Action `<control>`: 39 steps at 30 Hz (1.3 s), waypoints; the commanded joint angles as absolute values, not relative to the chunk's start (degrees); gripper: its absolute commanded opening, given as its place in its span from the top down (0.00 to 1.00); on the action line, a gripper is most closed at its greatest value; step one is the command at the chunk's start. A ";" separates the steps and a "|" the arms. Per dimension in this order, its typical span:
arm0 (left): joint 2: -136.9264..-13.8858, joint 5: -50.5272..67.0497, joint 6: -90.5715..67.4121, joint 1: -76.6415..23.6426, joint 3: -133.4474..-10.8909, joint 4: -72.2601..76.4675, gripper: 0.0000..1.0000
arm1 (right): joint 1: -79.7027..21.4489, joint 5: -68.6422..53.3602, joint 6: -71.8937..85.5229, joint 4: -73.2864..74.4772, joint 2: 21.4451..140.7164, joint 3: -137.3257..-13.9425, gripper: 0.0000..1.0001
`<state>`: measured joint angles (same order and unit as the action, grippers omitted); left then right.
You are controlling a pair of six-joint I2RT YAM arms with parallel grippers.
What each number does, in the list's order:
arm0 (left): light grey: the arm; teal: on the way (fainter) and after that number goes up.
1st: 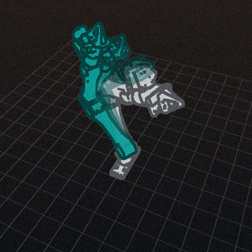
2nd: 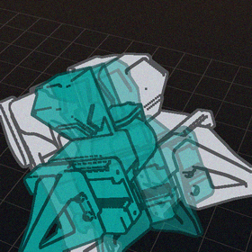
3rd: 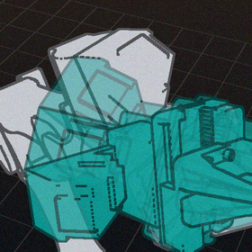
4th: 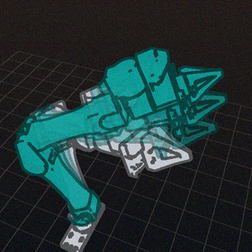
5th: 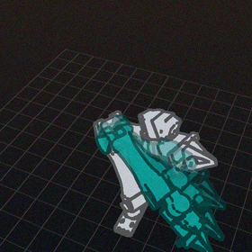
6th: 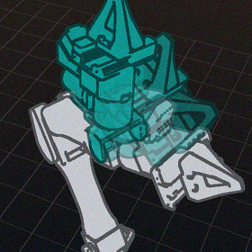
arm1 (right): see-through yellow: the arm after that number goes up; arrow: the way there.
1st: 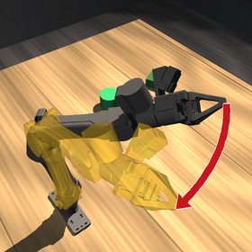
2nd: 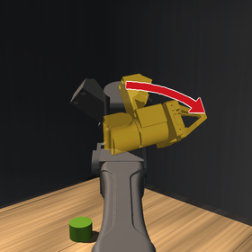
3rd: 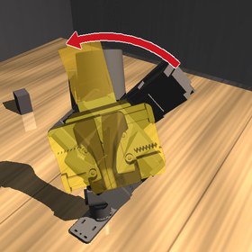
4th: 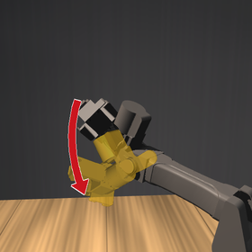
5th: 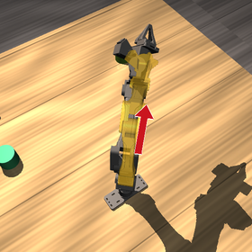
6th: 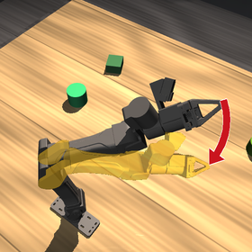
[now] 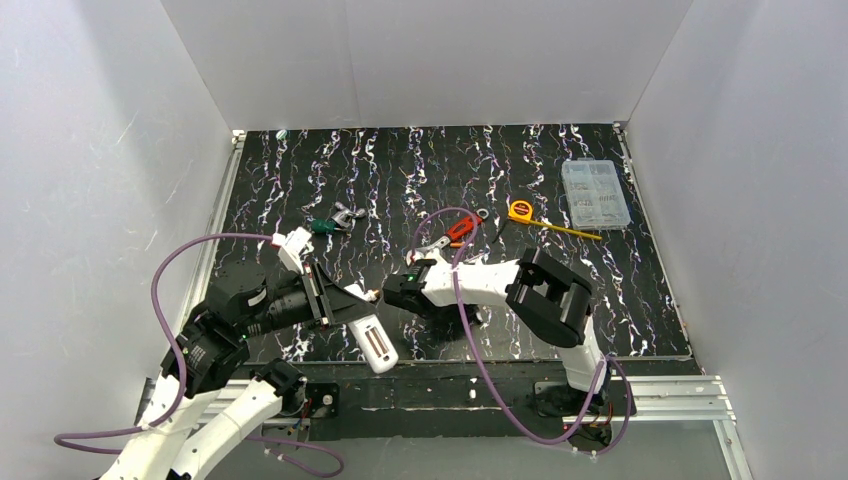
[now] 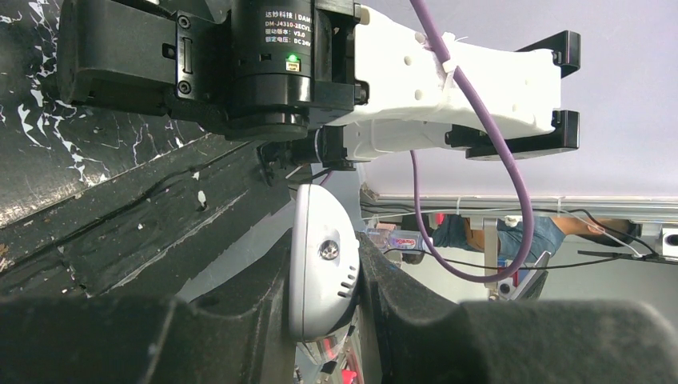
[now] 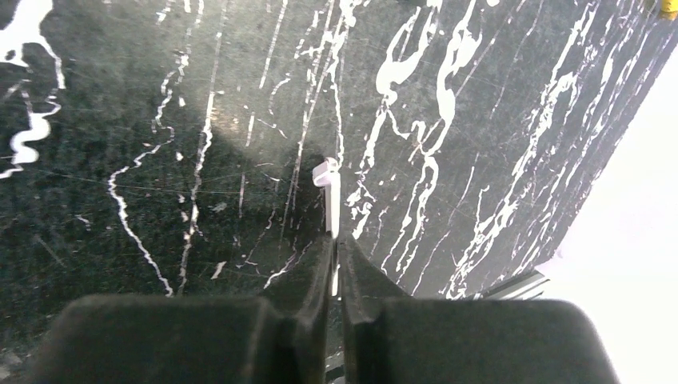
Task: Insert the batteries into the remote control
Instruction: Adjust the battery cover at the center of the board, then pick up the battery from the center of the board.
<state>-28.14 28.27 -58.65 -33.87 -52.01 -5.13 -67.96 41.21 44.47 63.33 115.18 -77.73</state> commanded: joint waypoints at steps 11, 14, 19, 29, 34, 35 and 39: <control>-28.13 29.29 -58.32 -33.93 -53.55 -4.76 1.00 | -70.02 33.02 43.06 52.59 108.91 -75.53 0.53; -28.19 29.26 -58.40 -33.93 -53.89 -5.11 1.00 | -69.09 28.80 41.21 49.09 104.97 -75.77 0.51; -28.63 29.03 -58.12 -33.93 -54.94 -5.78 1.00 | -63.82 20.08 37.57 41.03 96.39 -73.58 0.49; -28.78 28.55 -57.92 -33.93 -54.71 -6.35 1.00 | -49.27 12.40 31.27 30.38 89.29 -65.92 0.42; -28.72 28.24 -57.42 -33.93 -55.30 -7.58 1.00 | -46.07 10.67 29.83 28.99 91.60 -67.65 0.42; -28.73 28.17 -57.33 -33.93 -55.40 -7.82 1.00 | -45.53 10.43 29.18 28.61 92.06 -68.17 0.42; -28.86 28.10 -57.30 -33.92 -55.66 -8.12 1.00 | -44.90 11.65 19.92 26.97 94.21 -70.05 0.43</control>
